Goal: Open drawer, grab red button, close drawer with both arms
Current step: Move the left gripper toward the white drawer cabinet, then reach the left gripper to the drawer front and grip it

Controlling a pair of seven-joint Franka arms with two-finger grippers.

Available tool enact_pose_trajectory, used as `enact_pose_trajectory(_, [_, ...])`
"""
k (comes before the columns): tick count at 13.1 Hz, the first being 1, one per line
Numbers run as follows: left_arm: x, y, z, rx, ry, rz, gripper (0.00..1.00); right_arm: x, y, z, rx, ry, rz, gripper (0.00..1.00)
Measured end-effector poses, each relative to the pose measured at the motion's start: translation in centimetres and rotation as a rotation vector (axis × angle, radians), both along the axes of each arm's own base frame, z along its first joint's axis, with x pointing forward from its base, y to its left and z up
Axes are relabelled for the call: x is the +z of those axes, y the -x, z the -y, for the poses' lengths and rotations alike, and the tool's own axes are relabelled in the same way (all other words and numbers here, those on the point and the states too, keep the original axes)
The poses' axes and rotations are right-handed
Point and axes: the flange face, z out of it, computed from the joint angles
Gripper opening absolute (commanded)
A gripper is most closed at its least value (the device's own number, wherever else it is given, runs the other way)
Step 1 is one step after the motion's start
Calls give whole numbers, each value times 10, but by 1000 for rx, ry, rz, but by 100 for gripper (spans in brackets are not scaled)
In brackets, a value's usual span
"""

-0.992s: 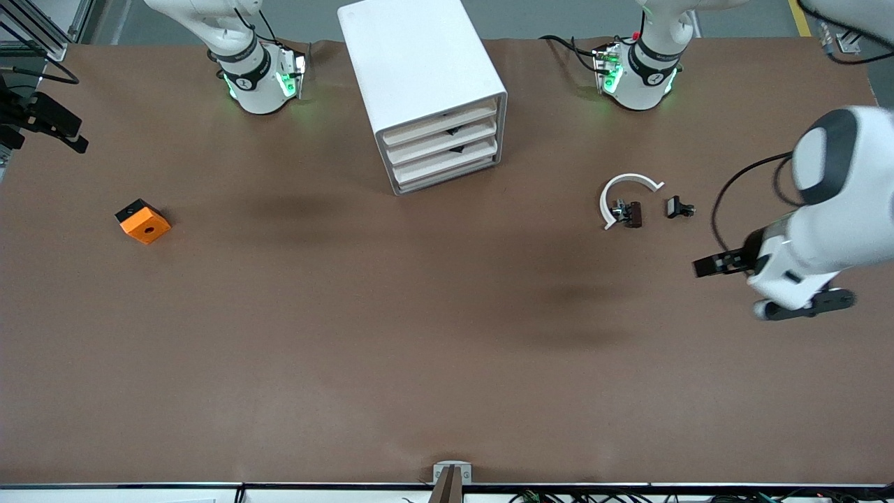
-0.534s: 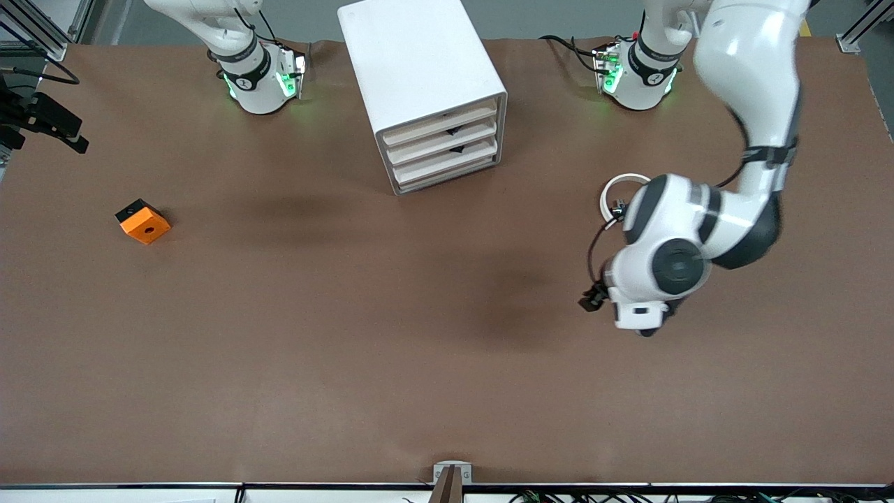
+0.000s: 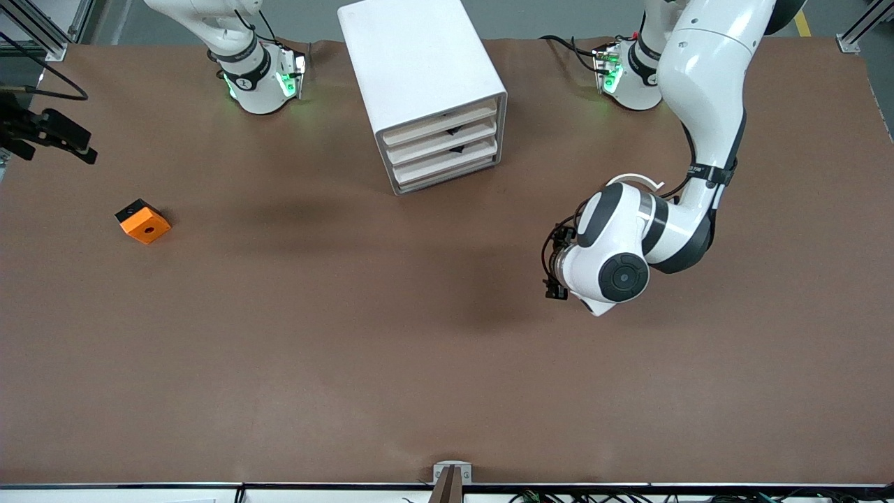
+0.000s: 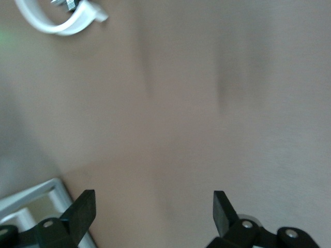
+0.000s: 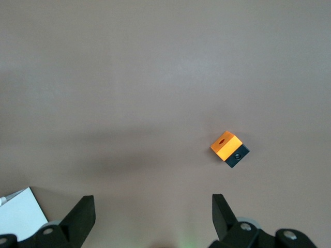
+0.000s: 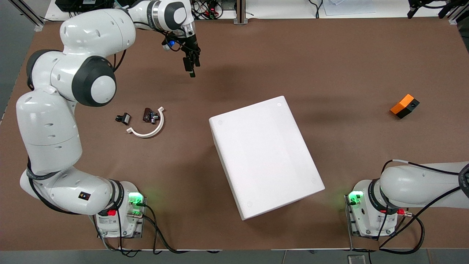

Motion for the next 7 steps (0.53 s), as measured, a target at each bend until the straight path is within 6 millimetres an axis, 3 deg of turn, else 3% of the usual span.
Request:
enact_pose_trajectory(5, [-7, 19, -5, 133, -43, -203, 100, -84, -42, -6, 16, -7, -152, 100])
enact_pose_trajectory(7, [-13, 26, 2, 211, -60, -267, 100, -101, -53, -1, 22, 29, -166, 100])
